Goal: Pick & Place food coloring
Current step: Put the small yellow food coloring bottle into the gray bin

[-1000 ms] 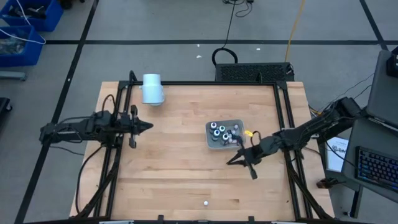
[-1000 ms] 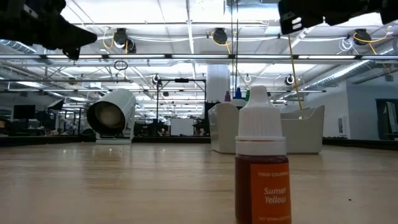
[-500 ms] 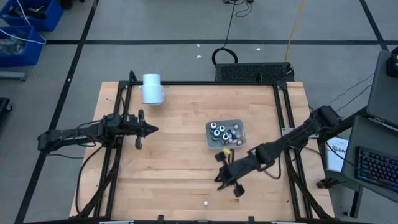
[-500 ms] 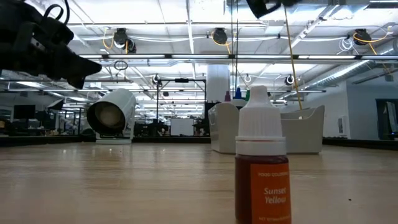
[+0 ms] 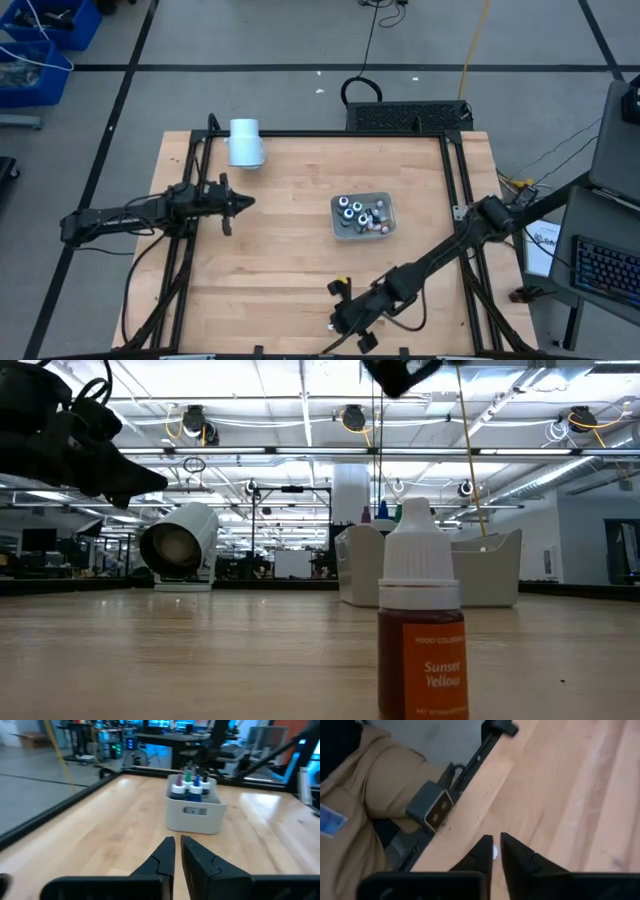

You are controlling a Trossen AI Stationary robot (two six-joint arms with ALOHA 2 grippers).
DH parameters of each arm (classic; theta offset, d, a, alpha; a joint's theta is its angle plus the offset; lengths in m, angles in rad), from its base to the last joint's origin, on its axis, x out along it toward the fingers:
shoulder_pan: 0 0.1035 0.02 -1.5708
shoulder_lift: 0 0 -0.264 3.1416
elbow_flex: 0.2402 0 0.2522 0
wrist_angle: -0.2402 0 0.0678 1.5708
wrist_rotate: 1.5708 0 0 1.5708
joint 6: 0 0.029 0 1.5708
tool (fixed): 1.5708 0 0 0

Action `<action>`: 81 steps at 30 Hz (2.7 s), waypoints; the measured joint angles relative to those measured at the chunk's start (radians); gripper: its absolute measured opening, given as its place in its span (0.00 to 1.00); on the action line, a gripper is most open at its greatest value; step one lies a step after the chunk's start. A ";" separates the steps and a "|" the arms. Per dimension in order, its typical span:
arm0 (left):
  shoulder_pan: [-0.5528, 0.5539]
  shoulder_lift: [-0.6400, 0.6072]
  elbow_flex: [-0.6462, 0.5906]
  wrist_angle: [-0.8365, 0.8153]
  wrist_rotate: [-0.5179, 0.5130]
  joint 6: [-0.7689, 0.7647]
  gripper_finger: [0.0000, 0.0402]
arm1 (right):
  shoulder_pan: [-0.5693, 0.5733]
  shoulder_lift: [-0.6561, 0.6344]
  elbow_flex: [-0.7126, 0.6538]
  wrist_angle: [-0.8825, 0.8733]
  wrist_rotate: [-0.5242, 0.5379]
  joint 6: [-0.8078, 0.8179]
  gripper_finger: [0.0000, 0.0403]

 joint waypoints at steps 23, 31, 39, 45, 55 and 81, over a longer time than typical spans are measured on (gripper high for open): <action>0.000 0.000 0.000 0.047 0.072 0.074 0.12 | -0.013 0.140 0.002 0.084 -0.072 -0.082 0.43; 0.000 0.002 0.000 0.047 0.071 0.054 0.12 | -0.013 0.189 -0.001 0.108 -0.051 -0.066 0.38; 0.000 0.002 0.000 0.045 0.073 0.047 0.12 | -0.013 0.182 -0.002 0.116 -0.054 -0.067 0.31; 0.000 0.002 0.000 0.039 0.074 0.042 0.12 | -0.013 0.182 -0.002 0.118 -0.055 -0.068 0.21; 0.000 0.002 0.000 0.043 0.076 0.046 0.12 | -0.019 0.133 -0.002 0.013 -0.052 -0.119 0.11; 0.000 0.002 0.000 0.046 0.071 0.053 0.12 | -0.543 -0.782 -0.639 -0.218 0.253 -0.066 0.12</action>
